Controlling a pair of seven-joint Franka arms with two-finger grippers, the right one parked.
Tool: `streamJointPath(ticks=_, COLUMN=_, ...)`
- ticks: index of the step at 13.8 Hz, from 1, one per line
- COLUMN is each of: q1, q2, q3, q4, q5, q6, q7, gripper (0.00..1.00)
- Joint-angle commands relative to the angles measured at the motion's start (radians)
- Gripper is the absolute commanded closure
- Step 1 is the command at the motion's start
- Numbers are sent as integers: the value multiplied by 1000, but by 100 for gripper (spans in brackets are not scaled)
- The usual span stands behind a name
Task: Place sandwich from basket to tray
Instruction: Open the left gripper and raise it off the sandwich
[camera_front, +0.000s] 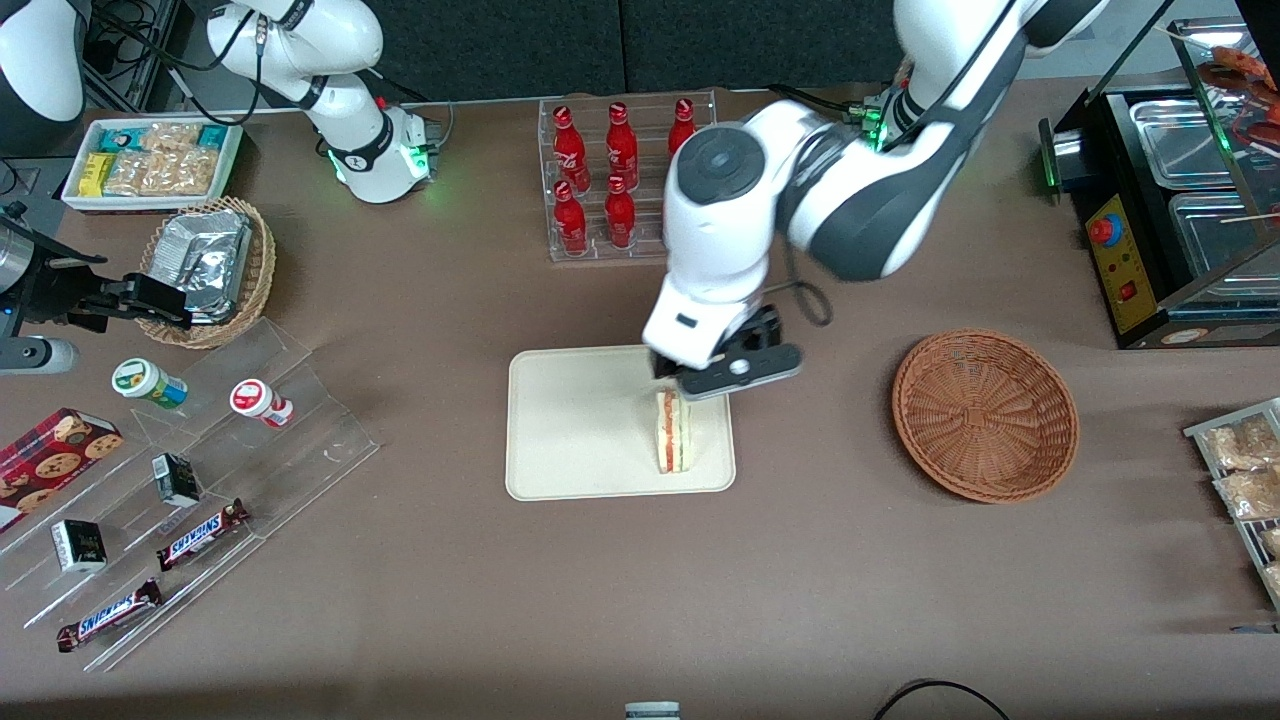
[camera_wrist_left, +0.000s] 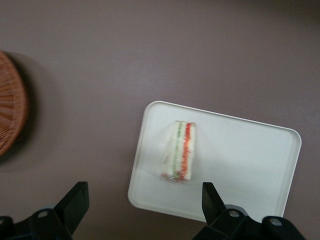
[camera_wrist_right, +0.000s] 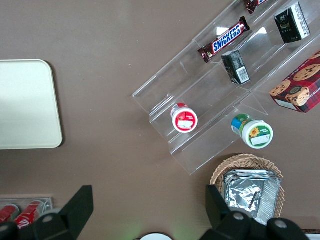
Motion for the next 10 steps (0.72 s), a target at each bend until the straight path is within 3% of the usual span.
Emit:
streamJointPath(ticks=1, q1=68, q2=-109, q3=1, q4=-37, q5=-37, q6=-89, q7=9, gripper=0)
streamJointPath(ticks=6, q1=187, q2=-224, q3=4, q4=-49, q5=-116, q6=-224, q7=227, gripper=0)
streamJointPath(ticks=10, q1=312, q2=-368, q3=7, q4=-139, q5=-201, q6=-272, q7=444, gripper=0)
